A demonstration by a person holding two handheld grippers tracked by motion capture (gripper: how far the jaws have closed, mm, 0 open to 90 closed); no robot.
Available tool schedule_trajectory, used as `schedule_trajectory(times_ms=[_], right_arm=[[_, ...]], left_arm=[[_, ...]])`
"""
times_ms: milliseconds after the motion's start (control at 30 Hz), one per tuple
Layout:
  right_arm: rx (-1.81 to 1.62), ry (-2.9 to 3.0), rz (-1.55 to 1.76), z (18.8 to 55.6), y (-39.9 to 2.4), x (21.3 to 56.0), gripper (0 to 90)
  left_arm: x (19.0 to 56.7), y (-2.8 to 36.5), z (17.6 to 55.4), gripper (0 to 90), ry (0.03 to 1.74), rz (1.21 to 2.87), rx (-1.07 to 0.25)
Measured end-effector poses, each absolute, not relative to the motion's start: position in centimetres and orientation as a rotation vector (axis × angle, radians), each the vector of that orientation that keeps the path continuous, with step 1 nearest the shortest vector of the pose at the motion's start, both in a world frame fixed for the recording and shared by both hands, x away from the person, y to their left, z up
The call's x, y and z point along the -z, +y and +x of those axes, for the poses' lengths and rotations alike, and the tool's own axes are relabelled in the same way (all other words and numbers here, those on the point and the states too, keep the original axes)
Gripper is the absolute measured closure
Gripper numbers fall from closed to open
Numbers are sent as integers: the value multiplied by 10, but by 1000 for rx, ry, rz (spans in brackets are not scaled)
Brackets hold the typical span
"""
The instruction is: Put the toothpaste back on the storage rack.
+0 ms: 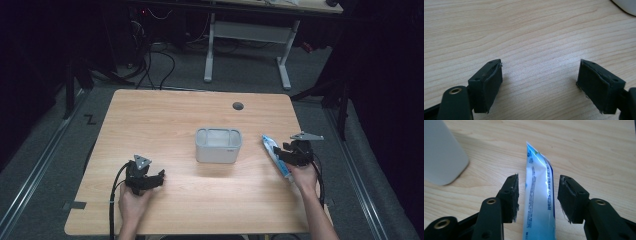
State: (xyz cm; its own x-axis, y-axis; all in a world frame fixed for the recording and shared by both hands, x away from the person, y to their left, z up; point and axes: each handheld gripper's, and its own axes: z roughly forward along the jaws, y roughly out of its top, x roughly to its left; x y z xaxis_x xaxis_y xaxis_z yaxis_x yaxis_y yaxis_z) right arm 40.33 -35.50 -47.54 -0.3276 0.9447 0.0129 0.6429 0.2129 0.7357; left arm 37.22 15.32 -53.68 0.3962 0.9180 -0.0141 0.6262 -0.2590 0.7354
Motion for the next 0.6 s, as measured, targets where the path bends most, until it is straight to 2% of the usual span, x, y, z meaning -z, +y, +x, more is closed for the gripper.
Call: schedule_trajectory(times_ms=[600], right_arm=[[-804, 2110, 1551, 433, -349, 486, 499]], left_arm=[[537, 153, 372, 209, 1316, 1988, -561]])
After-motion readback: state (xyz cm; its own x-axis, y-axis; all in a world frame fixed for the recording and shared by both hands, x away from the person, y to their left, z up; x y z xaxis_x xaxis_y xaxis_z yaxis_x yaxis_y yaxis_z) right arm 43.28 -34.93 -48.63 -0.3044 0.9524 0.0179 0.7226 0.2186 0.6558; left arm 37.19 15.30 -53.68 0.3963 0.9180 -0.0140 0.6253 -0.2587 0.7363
